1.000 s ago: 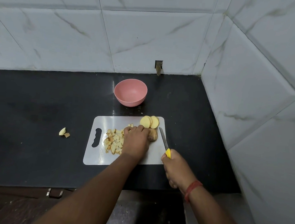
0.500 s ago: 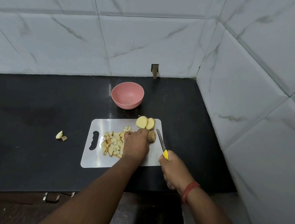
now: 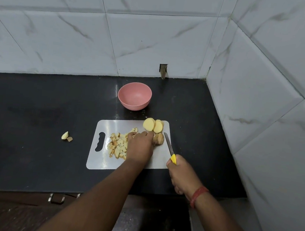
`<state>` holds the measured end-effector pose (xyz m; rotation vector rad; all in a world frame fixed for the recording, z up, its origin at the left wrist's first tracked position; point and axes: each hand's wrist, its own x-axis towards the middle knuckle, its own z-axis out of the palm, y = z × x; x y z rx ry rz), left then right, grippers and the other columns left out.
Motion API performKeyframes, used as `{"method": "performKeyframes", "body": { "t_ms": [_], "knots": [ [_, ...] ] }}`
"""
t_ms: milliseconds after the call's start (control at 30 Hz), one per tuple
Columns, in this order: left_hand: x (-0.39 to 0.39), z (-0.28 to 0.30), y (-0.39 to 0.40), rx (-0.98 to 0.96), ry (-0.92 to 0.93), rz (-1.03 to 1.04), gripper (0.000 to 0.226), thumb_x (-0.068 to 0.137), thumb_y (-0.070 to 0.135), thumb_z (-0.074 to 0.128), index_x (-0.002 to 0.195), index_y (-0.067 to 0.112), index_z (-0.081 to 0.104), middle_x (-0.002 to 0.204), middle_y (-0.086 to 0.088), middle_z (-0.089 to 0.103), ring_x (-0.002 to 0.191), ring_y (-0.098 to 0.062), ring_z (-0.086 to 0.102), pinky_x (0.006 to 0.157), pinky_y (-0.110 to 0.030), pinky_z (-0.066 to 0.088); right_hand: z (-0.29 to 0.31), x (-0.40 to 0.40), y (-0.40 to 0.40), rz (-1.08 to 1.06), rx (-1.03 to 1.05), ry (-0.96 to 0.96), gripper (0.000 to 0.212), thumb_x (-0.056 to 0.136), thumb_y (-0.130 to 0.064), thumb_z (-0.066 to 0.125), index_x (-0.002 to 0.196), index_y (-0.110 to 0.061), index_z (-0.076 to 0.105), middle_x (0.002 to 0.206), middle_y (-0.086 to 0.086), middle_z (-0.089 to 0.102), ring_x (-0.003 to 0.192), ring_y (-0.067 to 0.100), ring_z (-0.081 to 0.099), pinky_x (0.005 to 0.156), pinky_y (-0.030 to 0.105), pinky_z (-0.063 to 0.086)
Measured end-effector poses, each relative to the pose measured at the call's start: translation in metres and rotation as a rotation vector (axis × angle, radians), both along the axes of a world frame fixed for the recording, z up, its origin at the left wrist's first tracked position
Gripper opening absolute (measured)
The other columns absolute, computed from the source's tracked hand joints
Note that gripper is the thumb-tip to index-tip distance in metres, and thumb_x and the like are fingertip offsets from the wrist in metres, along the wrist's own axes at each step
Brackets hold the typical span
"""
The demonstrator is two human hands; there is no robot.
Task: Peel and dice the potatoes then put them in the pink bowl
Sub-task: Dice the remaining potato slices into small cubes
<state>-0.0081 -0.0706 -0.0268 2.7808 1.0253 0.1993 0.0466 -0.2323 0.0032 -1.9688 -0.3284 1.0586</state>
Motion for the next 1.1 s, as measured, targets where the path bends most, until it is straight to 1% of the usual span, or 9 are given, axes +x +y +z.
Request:
{"method": "performKeyframes", "body": {
  "t_ms": [167, 300, 400, 567, 700, 867, 933, 1000, 1100],
  "knots": [
    [-0.016, -0.002, 0.005, 0.042, -0.009, -0.002, 0.006, 0.100, 0.024, 0.047, 0.103, 0.027, 0.052, 0.101, 0.005, 0.064, 0.093, -0.018, 0.059, 0.107, -0.041, 0.031, -0.001, 0.000, 0.000, 0.041, -0.028, -0.018, 0.016, 0.094, -0.030, 0.041, 0.090, -0.018, 0.049, 0.074, 0.007, 0.038, 0.050, 0.014, 0.032, 0.041, 0.022, 0.028],
    [-0.021, 0.002, 0.002, 0.055, 0.008, -0.034, 0.030, 0.098, 0.016, 0.050, 0.126, 0.028, 0.053, 0.116, 0.003, 0.061, 0.107, -0.020, 0.057, 0.110, -0.042, 0.029, -0.001, -0.001, 0.001, 0.055, -0.040, -0.017, 0.017, 0.094, -0.032, 0.041, 0.095, -0.017, 0.051, 0.076, 0.007, 0.039, 0.053, 0.015, 0.033, 0.042, 0.024, 0.028],
    [-0.021, 0.003, 0.001, 0.062, 0.002, -0.015, 0.036, 0.100, 0.019, 0.050, 0.134, 0.031, 0.052, 0.121, 0.000, 0.057, 0.113, -0.022, 0.052, 0.111, -0.043, 0.029, 0.000, -0.001, 0.002, 0.063, -0.049, -0.014, 0.017, 0.095, -0.032, 0.041, 0.096, -0.019, 0.052, 0.077, 0.006, 0.040, 0.054, 0.016, 0.033, 0.042, 0.024, 0.029],
    [-0.022, 0.004, 0.006, 0.099, 0.047, -0.029, 0.033, 0.100, 0.021, 0.052, 0.131, 0.031, 0.056, 0.116, -0.003, 0.050, 0.112, -0.023, 0.048, 0.109, -0.044, 0.030, 0.000, -0.001, 0.002, 0.080, -0.044, -0.032, 0.016, 0.094, -0.032, 0.040, 0.091, -0.020, 0.050, 0.076, 0.007, 0.039, 0.053, 0.015, 0.032, 0.043, 0.024, 0.028],
    [-0.022, 0.007, 0.011, 0.157, 0.095, -0.068, 0.035, 0.098, 0.021, 0.056, 0.132, 0.028, 0.054, 0.121, -0.004, 0.049, 0.115, -0.024, 0.047, 0.109, -0.045, 0.032, -0.001, -0.001, 0.001, 0.081, -0.043, -0.036, 0.016, 0.094, -0.032, 0.040, 0.091, -0.020, 0.050, 0.075, 0.006, 0.039, 0.052, 0.015, 0.032, 0.043, 0.024, 0.028],
    [-0.021, 0.011, 0.007, 0.085, -0.078, 0.052, 0.042, 0.096, 0.011, 0.052, 0.135, 0.027, 0.055, 0.115, -0.004, 0.052, 0.107, -0.024, 0.049, 0.103, -0.041, 0.037, -0.003, -0.001, 0.001, 0.069, -0.031, -0.055, 0.015, 0.094, -0.032, 0.041, 0.087, -0.022, 0.049, 0.073, 0.006, 0.040, 0.051, 0.014, 0.033, 0.042, 0.024, 0.028],
    [-0.023, 0.009, 0.001, 0.049, -0.172, -0.034, 0.047, 0.091, 0.006, 0.057, 0.132, 0.029, 0.058, 0.106, -0.003, 0.049, 0.101, -0.025, 0.047, 0.100, -0.042, 0.039, -0.003, -0.001, 0.002, 0.046, -0.018, -0.043, 0.015, 0.094, -0.031, 0.041, 0.083, -0.022, 0.047, 0.072, 0.006, 0.039, 0.050, 0.014, 0.032, 0.041, 0.023, 0.027],
    [-0.026, 0.003, -0.007, 0.083, -0.209, -0.236, 0.051, 0.085, 0.000, 0.062, 0.126, 0.030, 0.061, 0.097, -0.001, 0.044, 0.094, -0.026, 0.045, 0.094, -0.044, 0.041, -0.003, -0.001, 0.002, 0.022, 0.005, -0.024, 0.016, 0.092, -0.031, 0.041, 0.079, -0.023, 0.044, 0.072, 0.007, 0.037, 0.048, 0.015, 0.030, 0.041, 0.022, 0.026],
    [-0.027, -0.009, -0.019, 0.154, -0.197, -0.458, 0.048, 0.080, 0.003, 0.069, 0.122, 0.025, 0.063, 0.100, -0.006, 0.051, 0.086, -0.028, 0.052, 0.091, -0.046, 0.041, -0.005, -0.001, 0.002, 0.004, 0.029, -0.019, 0.017, 0.094, -0.033, 0.041, 0.079, -0.024, 0.044, 0.070, 0.006, 0.038, 0.046, 0.013, 0.031, 0.040, 0.021, 0.026]
  ]
}}
